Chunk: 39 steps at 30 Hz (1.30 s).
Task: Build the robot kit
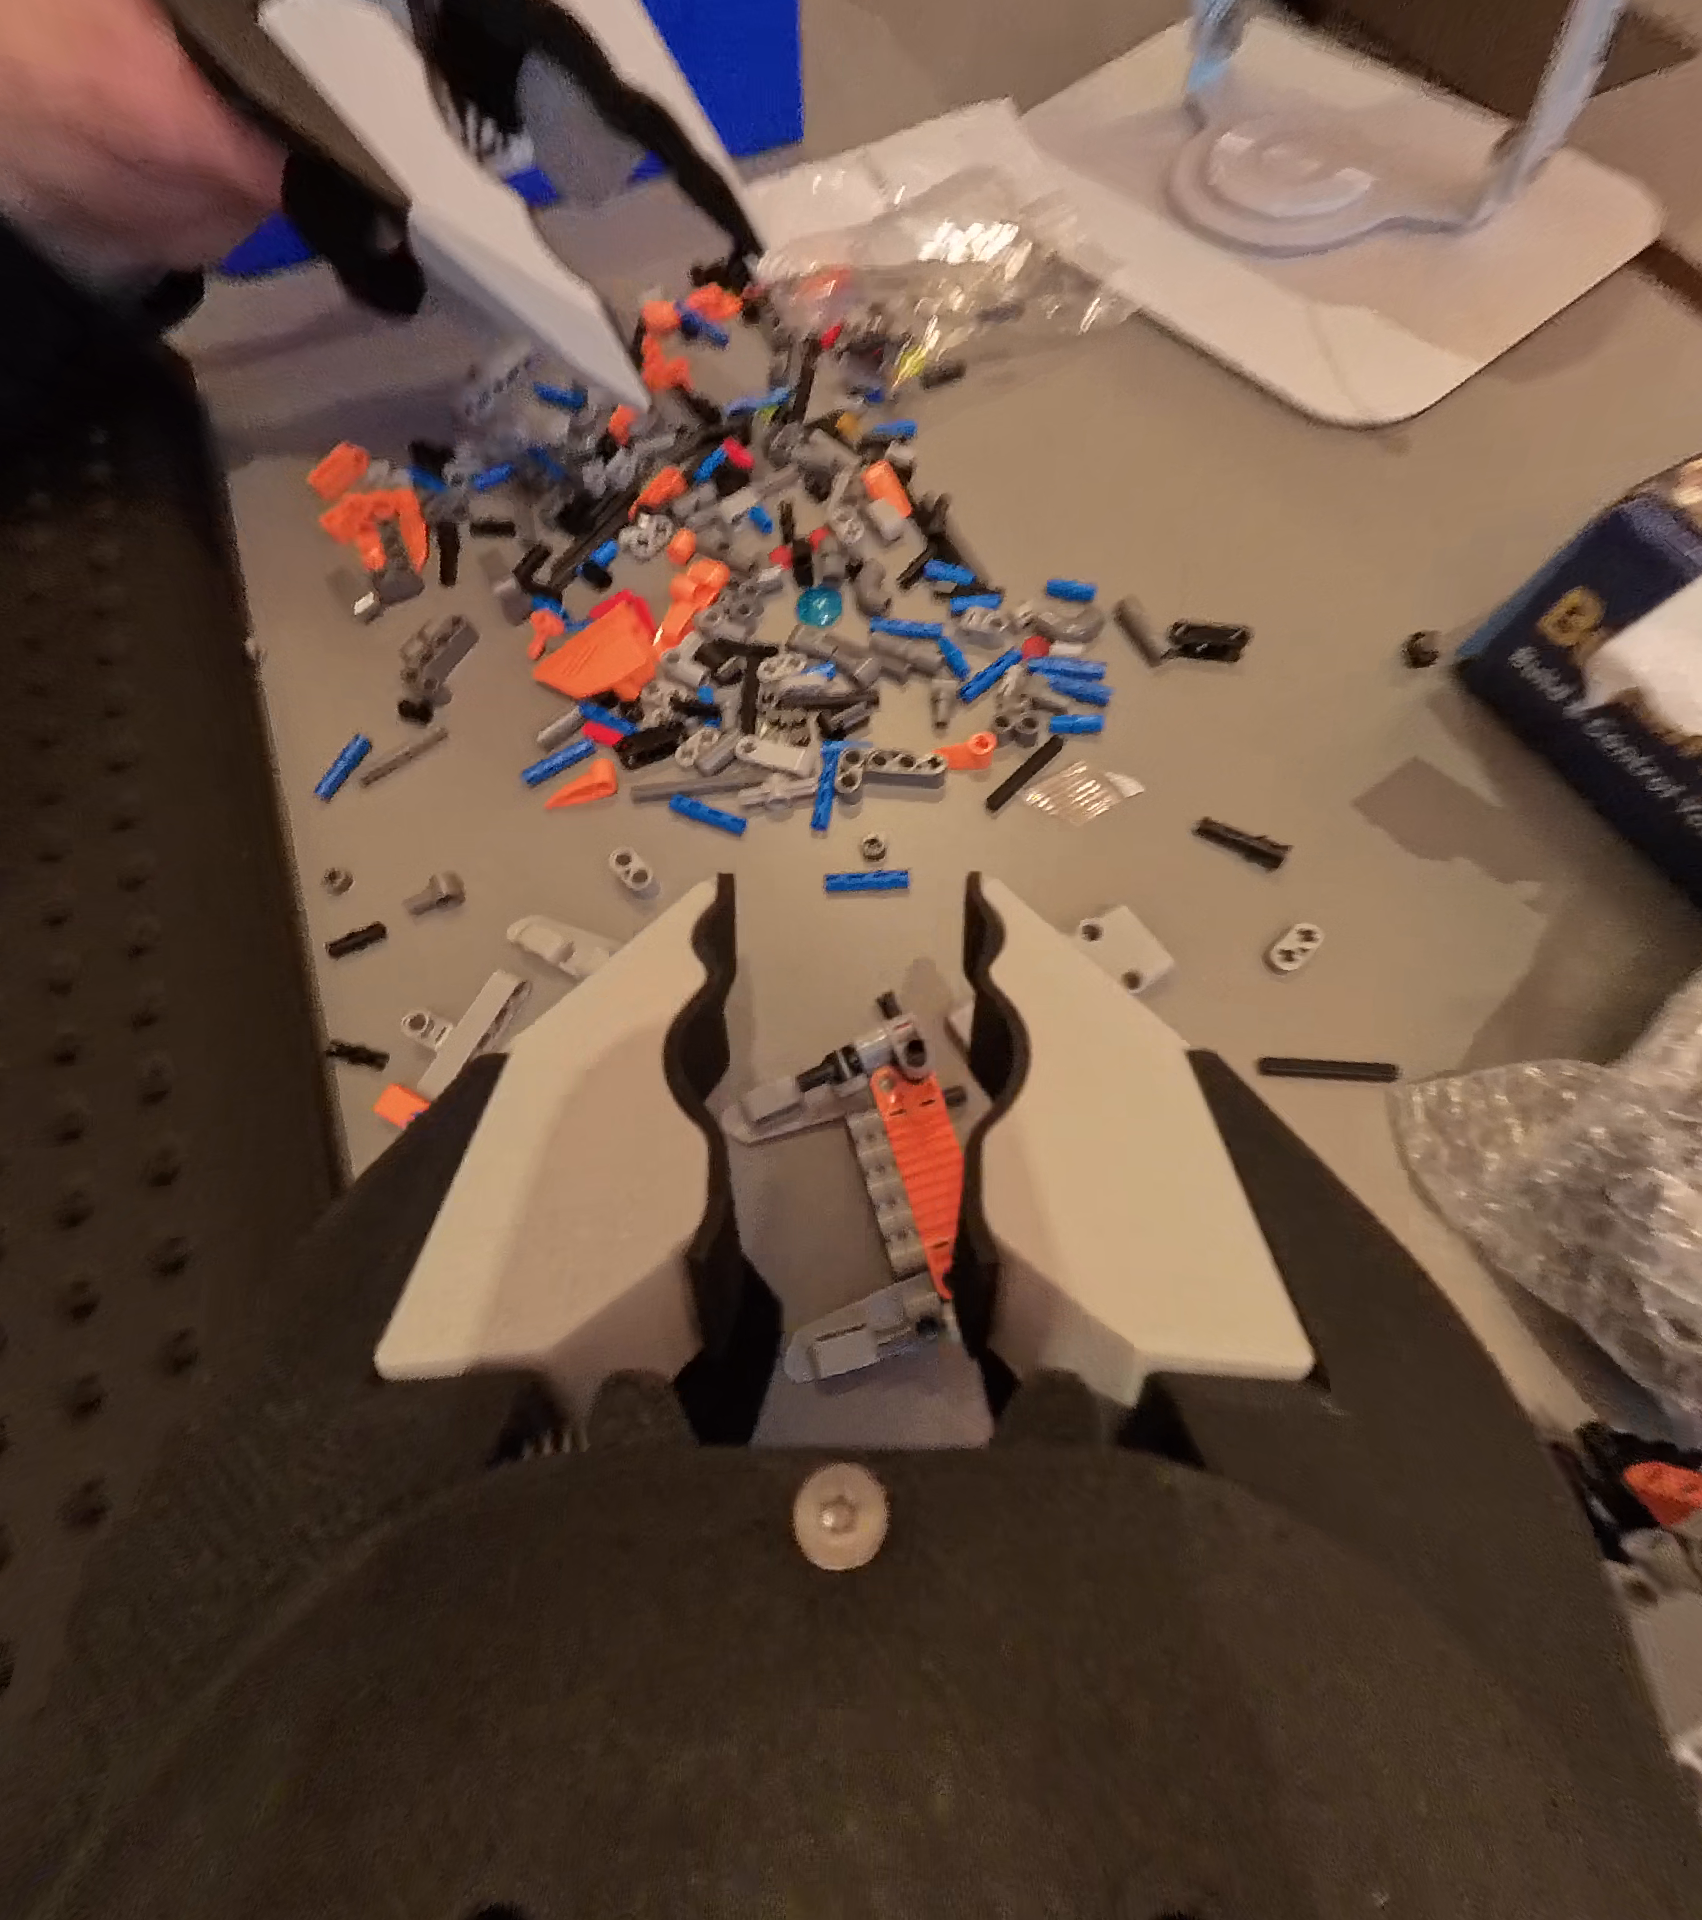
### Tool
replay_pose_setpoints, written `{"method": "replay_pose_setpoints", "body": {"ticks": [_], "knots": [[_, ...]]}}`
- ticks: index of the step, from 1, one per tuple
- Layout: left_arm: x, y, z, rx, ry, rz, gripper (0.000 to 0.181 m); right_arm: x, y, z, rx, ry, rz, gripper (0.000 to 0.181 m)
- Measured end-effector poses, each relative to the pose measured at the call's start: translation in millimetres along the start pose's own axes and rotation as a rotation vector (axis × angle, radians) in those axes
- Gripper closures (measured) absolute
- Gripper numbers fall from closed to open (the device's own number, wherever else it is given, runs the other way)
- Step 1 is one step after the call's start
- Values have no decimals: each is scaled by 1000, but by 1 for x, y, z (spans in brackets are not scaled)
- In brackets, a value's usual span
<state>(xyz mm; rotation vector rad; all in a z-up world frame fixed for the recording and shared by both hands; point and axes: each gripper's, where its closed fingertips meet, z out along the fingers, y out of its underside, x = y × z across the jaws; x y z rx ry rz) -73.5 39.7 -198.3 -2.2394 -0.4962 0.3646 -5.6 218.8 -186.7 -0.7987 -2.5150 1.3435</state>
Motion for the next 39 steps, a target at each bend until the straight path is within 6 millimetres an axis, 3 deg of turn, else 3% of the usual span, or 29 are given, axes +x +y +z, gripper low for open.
{"method": "replay_pose_setpoints", "body": {"ticks": [3,5,11,15,18,21,25,28,31,36,39], "knots": [[-3,3,-8,-30,-9,-40,105,11,-16,-17,90,81,14,119],[0,5,-14,-16,12,-68,103,17,-14,-27,82,131,33,109],[12,27,-26,-55,48,-99,95,31,27,-57,-25,249,120,84],[10,46,-36,-97,76,-174,81,40,39,-91,-1,348,131,47],[8,48,-45,-77,63,-195,79,47,52,-121,8,420,163,39],[8,55,-46,-92,29,-185,67,51,72,-138,-5,460,220,27],[4,65,-40,-97,2,-192,56,59,105,-142,-29,482,296,26],[-8,68,-39,-94,-70,-170,52,66,119,-139,-21,478,336,26],[-7,74,-34,-103,-49,-190,48,77,137,-137,-82,504,342,27],[-3,96,-20,-175,-31,-194,43,81,155,-121,-140,478,343,27],[-3,98,-16,-171,-34,-181,41,82,166,-109,-177,483,329,27]]}}
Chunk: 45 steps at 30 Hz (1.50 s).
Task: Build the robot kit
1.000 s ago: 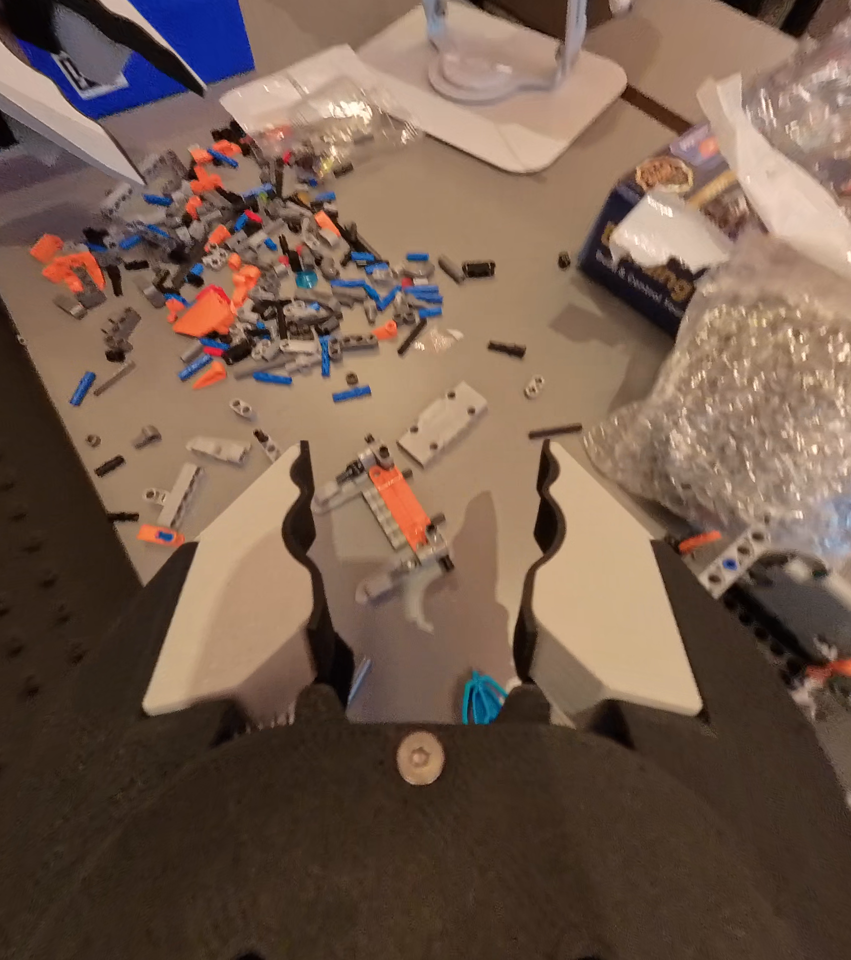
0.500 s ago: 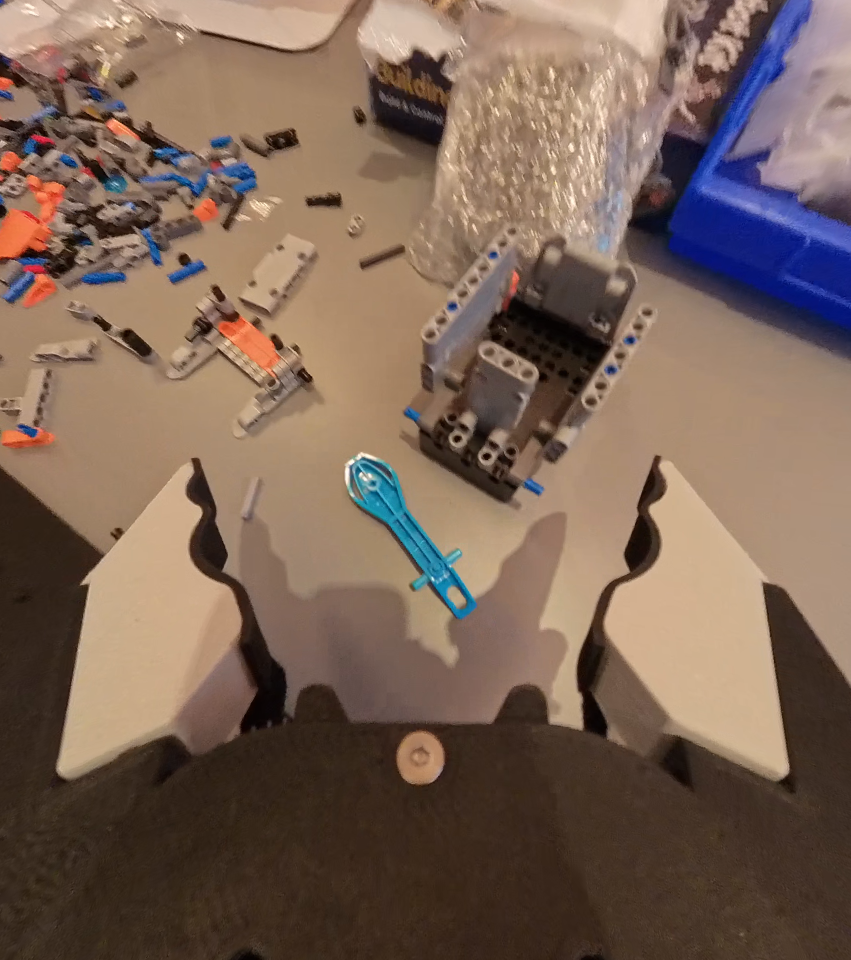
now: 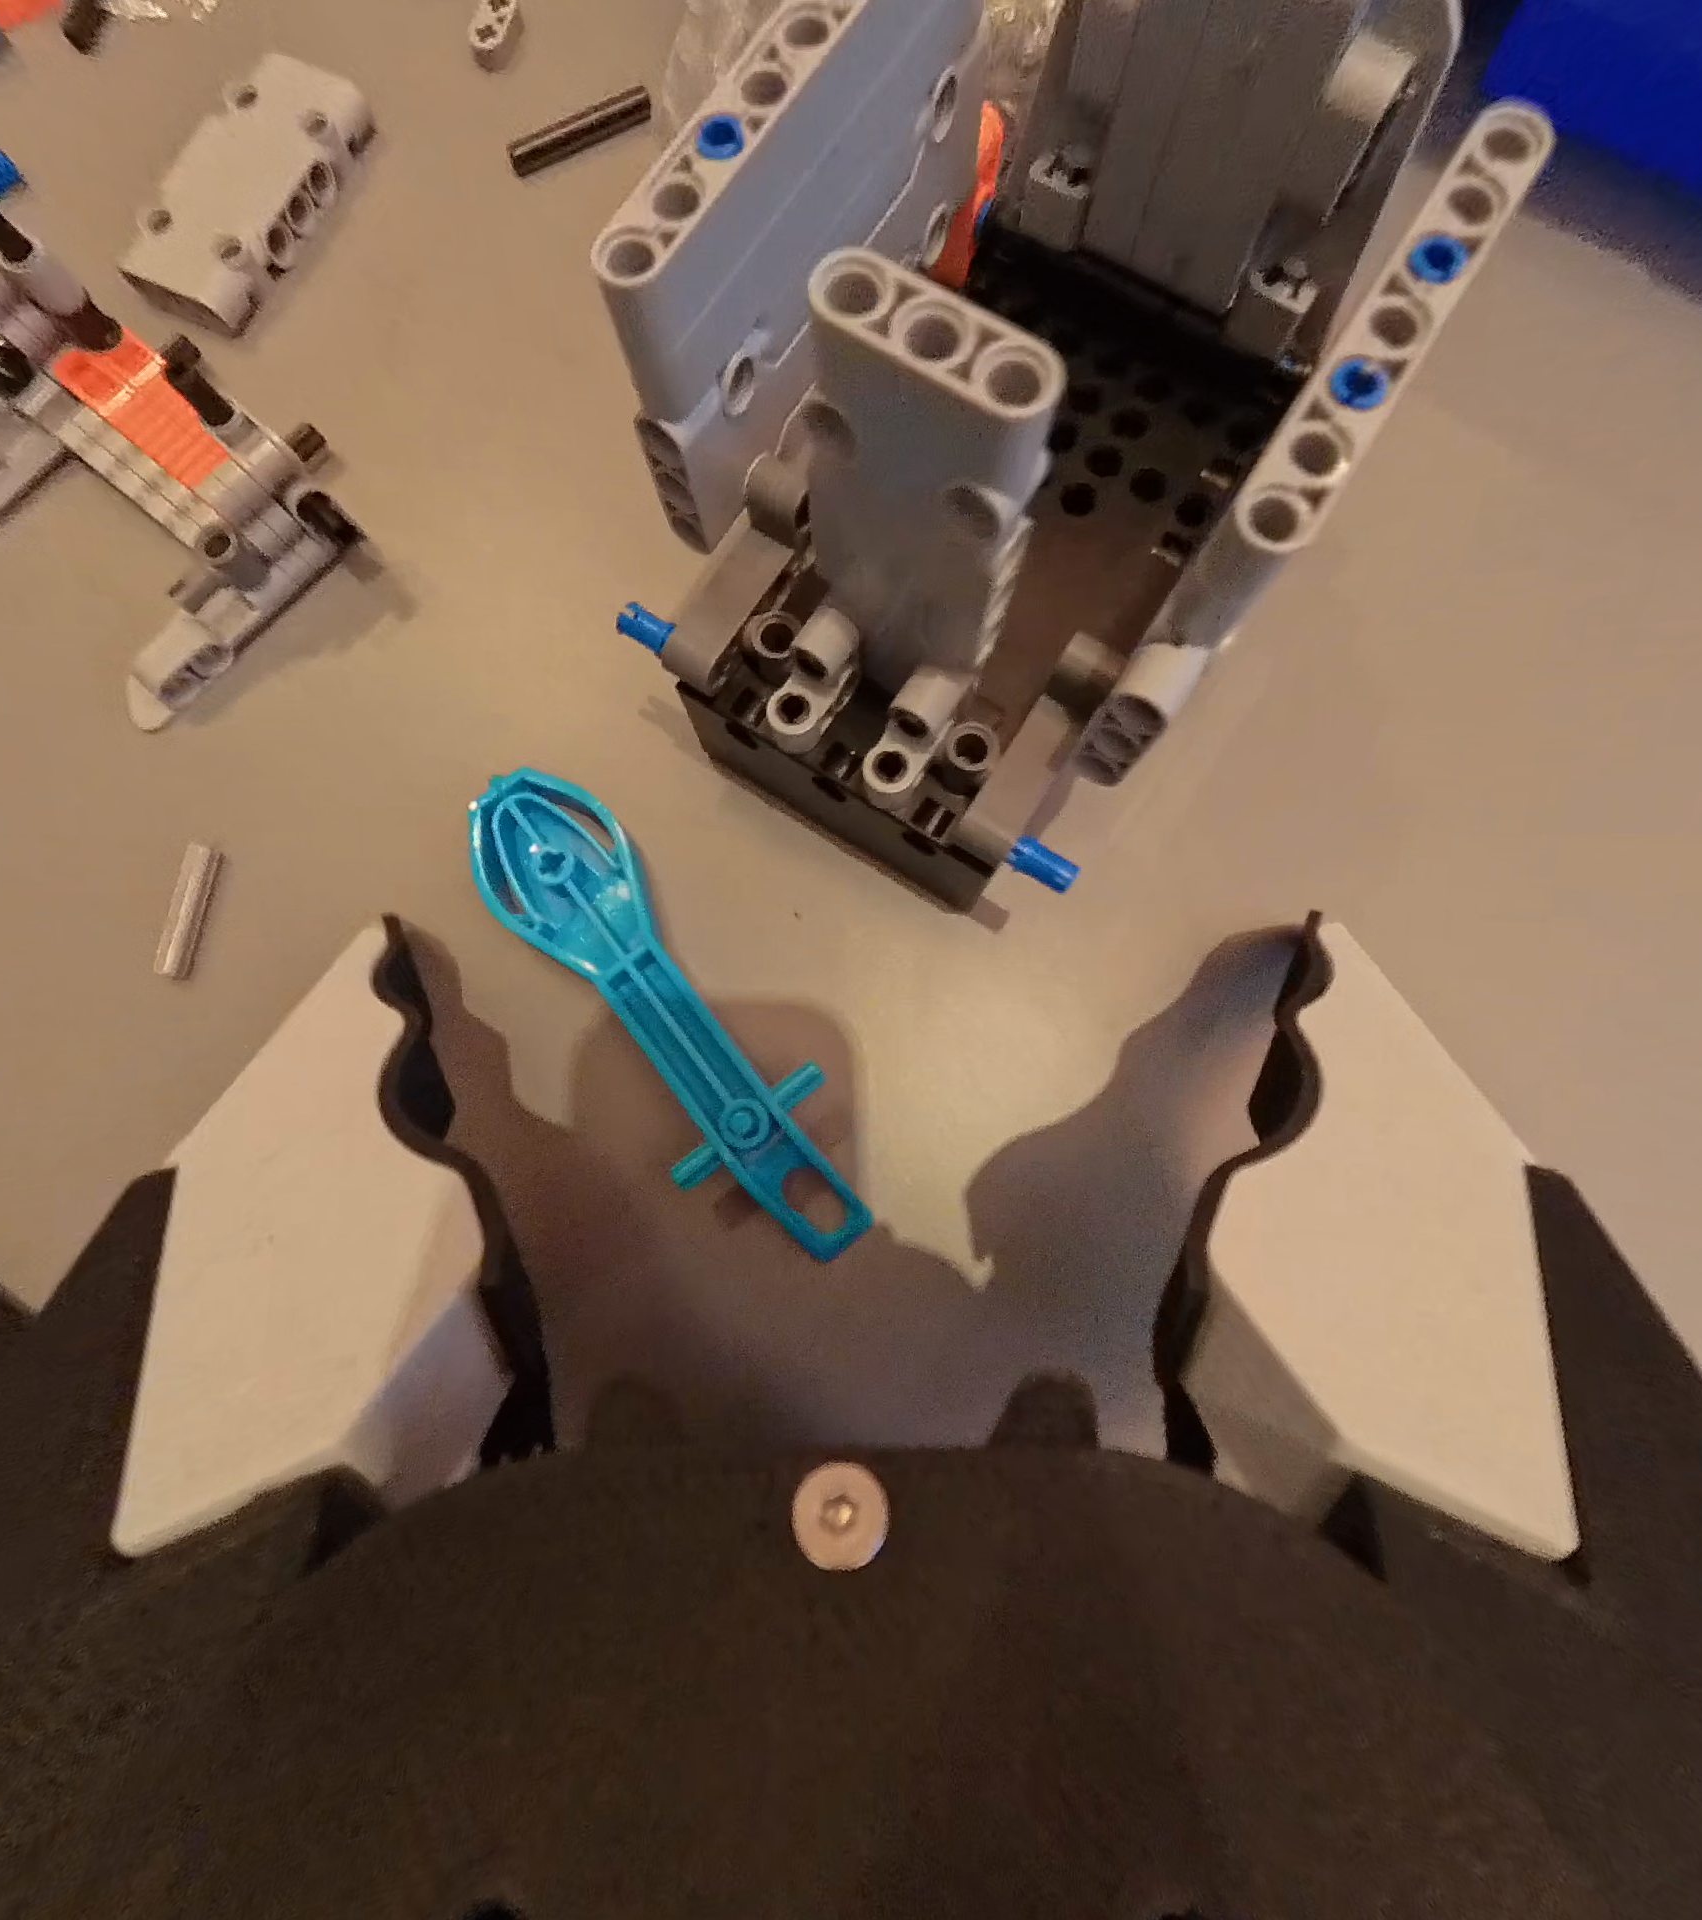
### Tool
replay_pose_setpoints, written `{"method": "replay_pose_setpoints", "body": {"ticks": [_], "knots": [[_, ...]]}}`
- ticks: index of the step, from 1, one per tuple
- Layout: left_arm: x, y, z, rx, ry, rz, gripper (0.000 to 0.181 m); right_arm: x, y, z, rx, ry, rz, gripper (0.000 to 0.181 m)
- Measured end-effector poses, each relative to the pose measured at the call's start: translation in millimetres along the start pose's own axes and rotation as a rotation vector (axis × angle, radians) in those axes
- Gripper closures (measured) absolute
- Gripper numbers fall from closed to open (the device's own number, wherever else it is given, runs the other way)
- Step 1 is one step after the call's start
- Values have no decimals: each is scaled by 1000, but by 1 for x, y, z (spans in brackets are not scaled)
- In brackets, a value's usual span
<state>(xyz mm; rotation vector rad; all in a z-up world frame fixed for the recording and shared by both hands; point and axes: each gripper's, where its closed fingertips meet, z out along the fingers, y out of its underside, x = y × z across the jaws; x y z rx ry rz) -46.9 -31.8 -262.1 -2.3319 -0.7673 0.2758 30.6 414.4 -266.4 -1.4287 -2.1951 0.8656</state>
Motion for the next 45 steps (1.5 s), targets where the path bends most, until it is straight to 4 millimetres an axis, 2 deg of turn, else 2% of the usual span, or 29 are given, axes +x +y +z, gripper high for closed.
{"method": "replay_pose_setpoints", "body": {"ticks": [13,19,23,26,31,39,41,44,45], "knots": [[0,-2,2,69,-26,-11,38,-3,-2,1,5,10,2,27],[-2,1,0,67,-56,-39,36,-7,-6,0,32,21,-15,38],[-3,2,-1,68,-78,-53,33,-11,-3,2,5,-5,-13,28],[-8,5,-2,59,-103,-81,26,-10,-4,3,5,1,-9,28],[-7,7,-4,58,-109,-97,29,-5,-5,2,15,25,18,36],[-7,8,-4,56,-113,-104,27,-3,-7,3,19,47,40,37],[-7,8,-4,55,-112,-103,27,4,-9,2,33,83,72,50],[-7,8,-4,56,-113,-104,27,18,-13,-3,70,156,138,89],[-7,8,-4,56,-113,-105,27,21,-13,-4,79,183,138,97]]}}
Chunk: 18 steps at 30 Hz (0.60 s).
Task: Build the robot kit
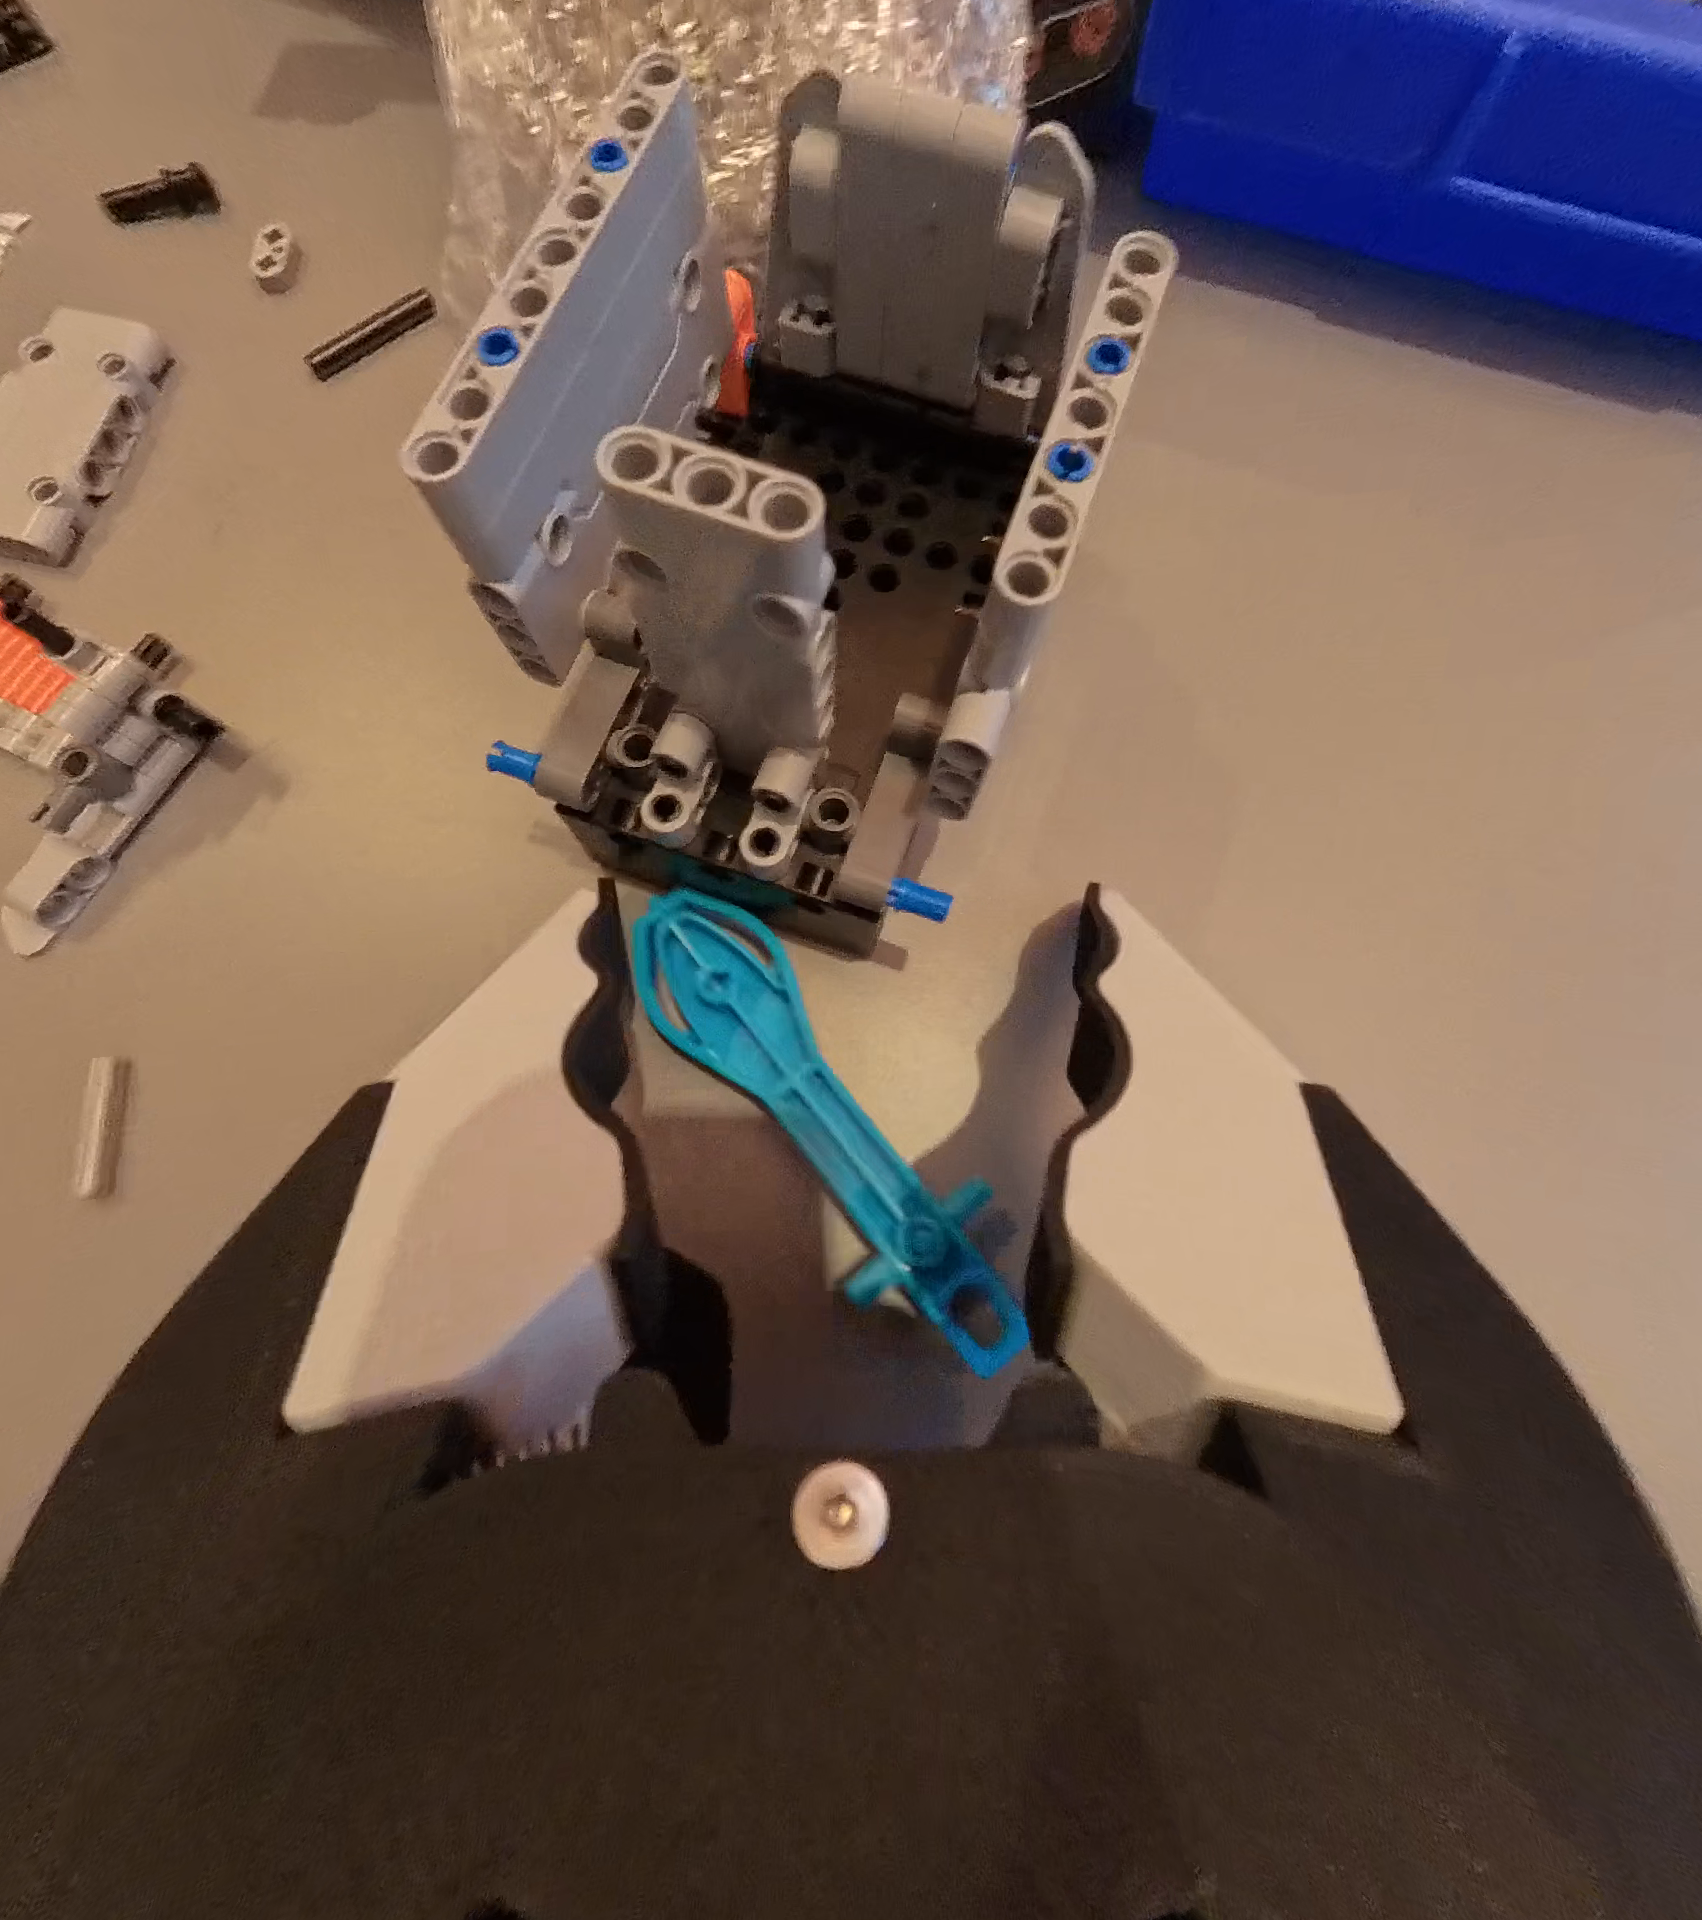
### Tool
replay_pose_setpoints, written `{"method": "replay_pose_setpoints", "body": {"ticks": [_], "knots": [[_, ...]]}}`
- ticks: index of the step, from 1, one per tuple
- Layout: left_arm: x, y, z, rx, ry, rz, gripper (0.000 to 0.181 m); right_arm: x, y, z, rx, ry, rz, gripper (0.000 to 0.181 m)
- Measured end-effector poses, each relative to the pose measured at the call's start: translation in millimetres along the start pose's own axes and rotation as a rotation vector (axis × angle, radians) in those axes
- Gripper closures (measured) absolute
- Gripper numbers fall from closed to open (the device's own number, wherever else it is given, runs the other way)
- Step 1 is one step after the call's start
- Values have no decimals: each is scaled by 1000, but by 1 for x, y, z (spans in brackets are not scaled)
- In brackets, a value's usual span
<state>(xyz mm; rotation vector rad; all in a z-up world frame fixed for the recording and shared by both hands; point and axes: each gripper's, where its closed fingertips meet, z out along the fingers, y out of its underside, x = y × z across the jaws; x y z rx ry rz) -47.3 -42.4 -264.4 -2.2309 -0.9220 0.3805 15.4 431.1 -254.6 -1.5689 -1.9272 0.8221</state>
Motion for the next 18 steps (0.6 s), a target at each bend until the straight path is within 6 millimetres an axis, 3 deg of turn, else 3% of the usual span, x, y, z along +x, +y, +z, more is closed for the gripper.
{"method": "replay_pose_setpoints", "body": {"ticks": [6,8,10,11,13,18], "knots": [[0,0,0,0,0,-1,27,-3,2,-2,-17,-9,59,96],[0,0,0,0,0,0,27,-14,6,-2,-44,-68,-16,75],[0,0,0,0,0,0,27,-35,11,-3,-66,-191,-94,34],[0,0,0,0,0,-1,27,-39,13,-4,-72,-216,-112,27],[0,0,0,-1,0,-1,27,-35,12,-2,-68,-174,-98,38],[0,0,0,0,0,0,27,-39,15,-1,-76,-180,-140,30]]}}
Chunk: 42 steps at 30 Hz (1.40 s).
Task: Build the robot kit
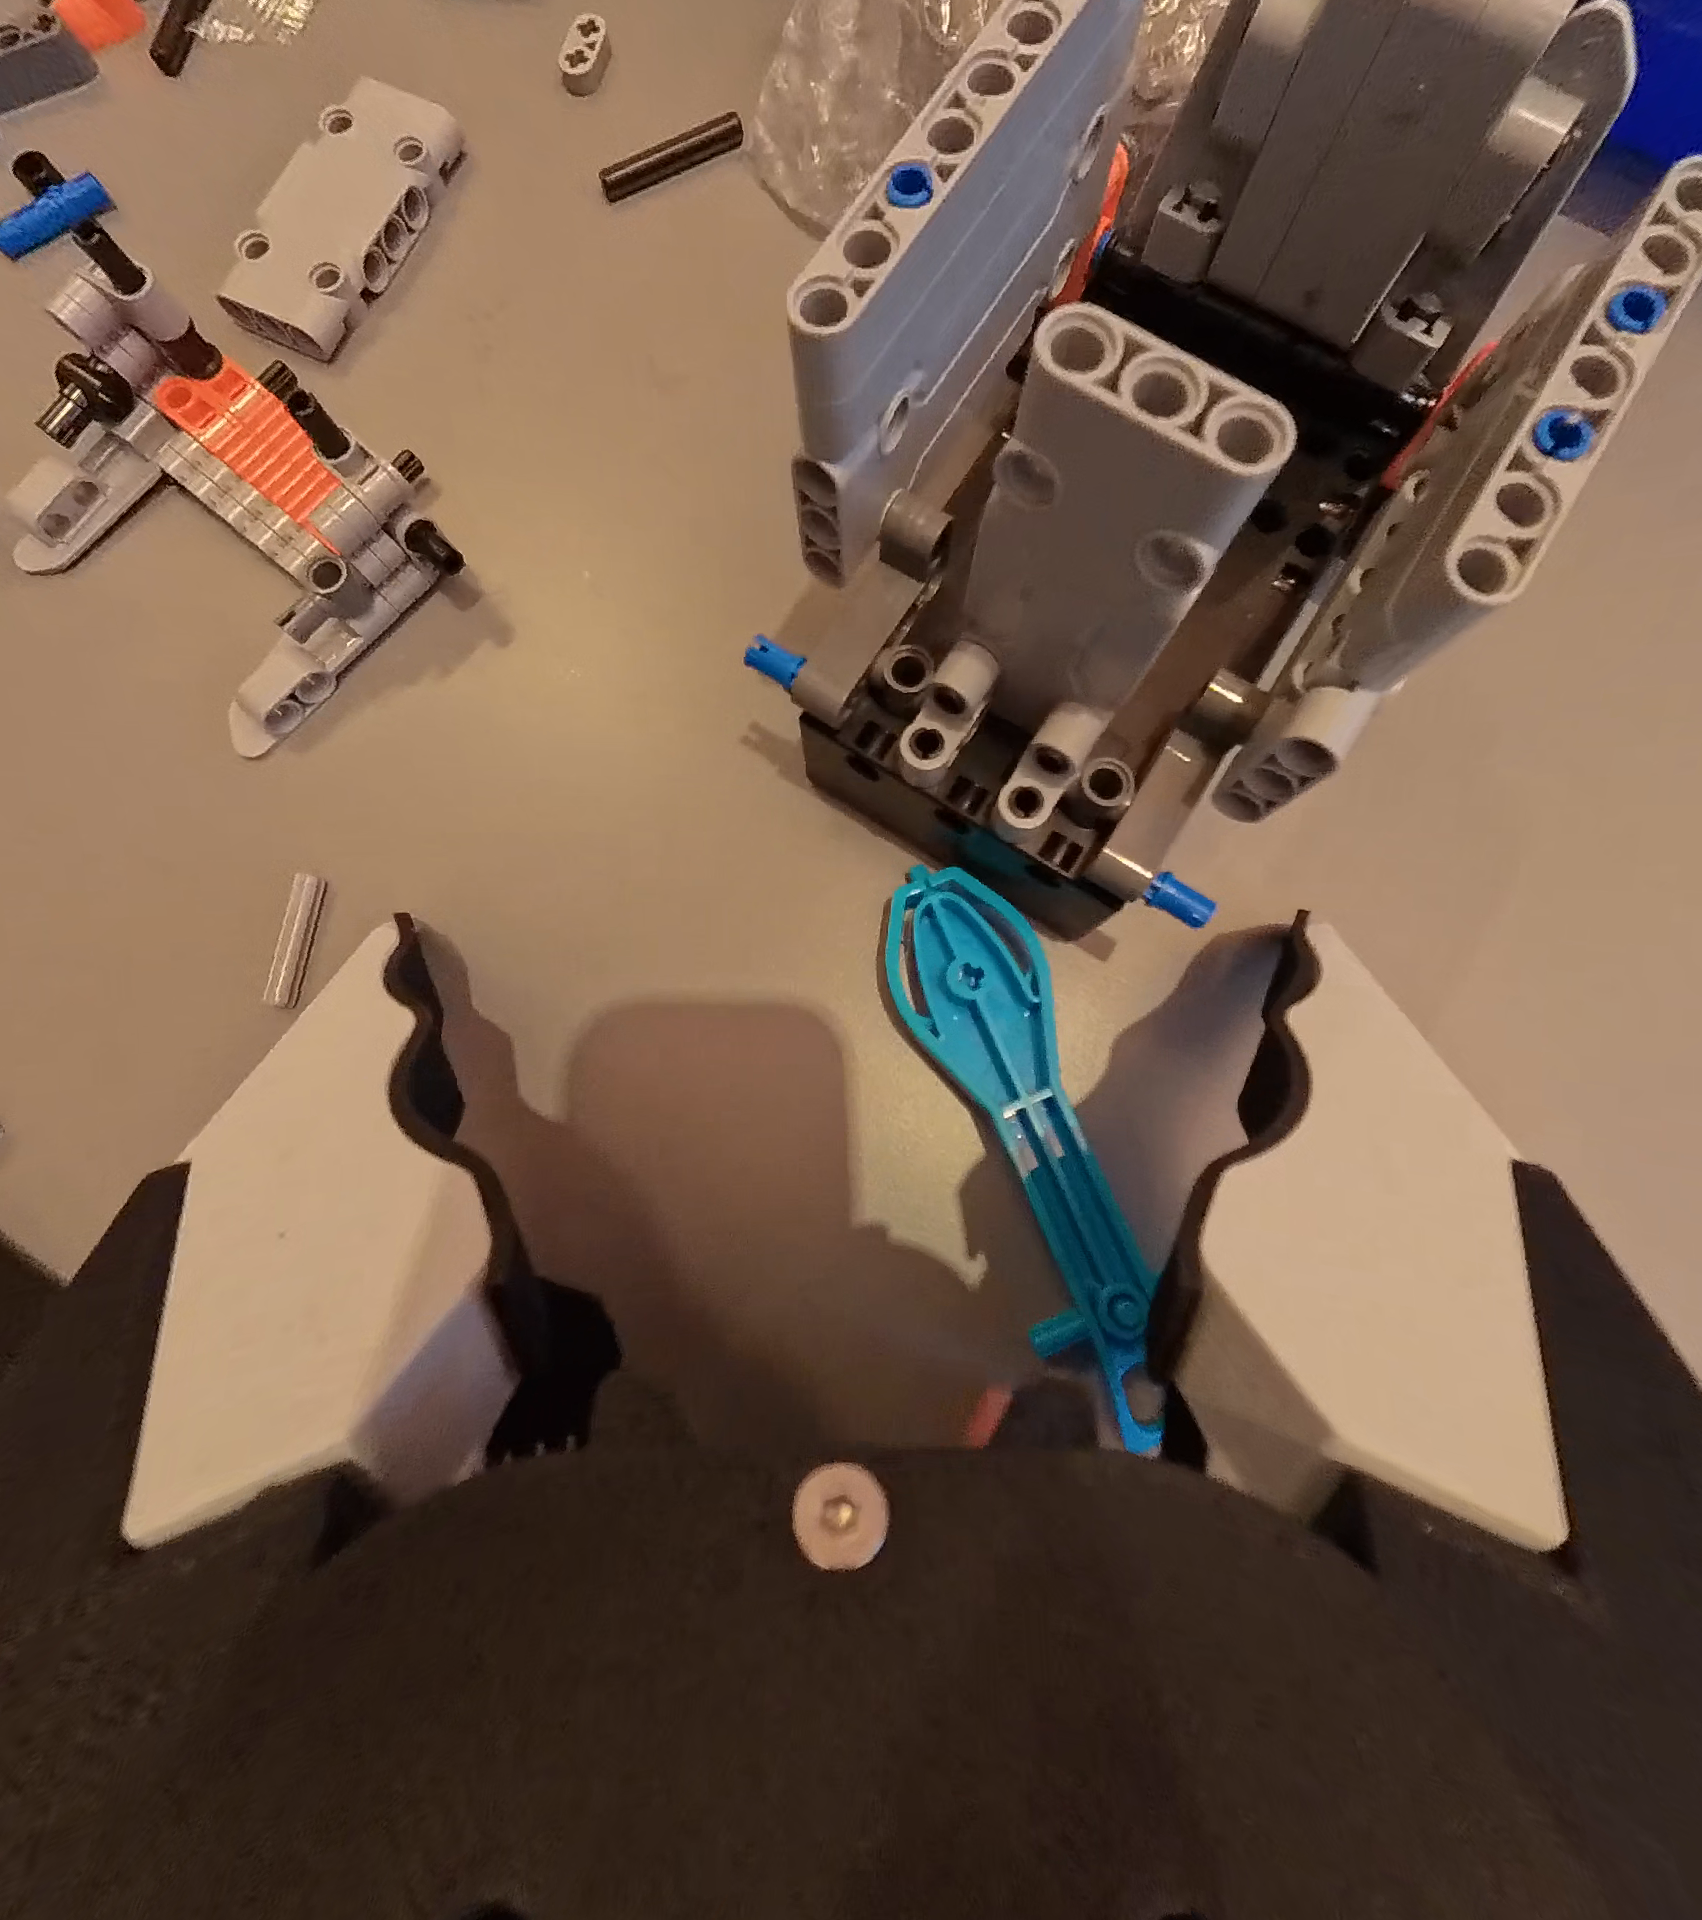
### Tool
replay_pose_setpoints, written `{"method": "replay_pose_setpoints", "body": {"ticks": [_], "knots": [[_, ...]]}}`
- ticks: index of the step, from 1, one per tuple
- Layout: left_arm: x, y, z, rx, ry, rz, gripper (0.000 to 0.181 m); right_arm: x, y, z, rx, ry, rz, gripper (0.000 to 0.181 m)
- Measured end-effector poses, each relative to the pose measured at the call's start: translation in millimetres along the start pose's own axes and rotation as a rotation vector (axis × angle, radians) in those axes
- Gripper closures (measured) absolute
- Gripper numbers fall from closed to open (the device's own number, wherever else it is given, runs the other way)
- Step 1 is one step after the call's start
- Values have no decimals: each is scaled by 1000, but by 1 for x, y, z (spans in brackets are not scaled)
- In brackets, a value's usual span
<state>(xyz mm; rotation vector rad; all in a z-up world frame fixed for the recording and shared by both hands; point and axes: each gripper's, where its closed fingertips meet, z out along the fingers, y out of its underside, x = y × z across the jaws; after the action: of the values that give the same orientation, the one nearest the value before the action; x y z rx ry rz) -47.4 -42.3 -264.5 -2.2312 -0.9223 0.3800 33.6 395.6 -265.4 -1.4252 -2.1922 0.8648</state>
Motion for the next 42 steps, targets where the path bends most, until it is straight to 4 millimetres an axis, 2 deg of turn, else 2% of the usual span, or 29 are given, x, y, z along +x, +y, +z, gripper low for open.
{"method": "replay_pose_setpoints", "body": {"ticks": [5,19,22,25,27,42], "knots": [[0,0,0,0,0,0,27,14,-6,-1,35,76,77,54],[0,0,0,0,0,0,27,16,-8,-2,51,72,76,68],[0,0,0,0,0,0,27,13,-9,0,46,58,60,62],[0,0,0,0,0,0,27,-1,-6,3,16,-4,-5,36],[0,0,0,0,0,0,27,-5,-5,6,0,-27,-29,27],[0,0,0,0,0,0,27,-6,-5,6,0,-27,-30,27]]}}
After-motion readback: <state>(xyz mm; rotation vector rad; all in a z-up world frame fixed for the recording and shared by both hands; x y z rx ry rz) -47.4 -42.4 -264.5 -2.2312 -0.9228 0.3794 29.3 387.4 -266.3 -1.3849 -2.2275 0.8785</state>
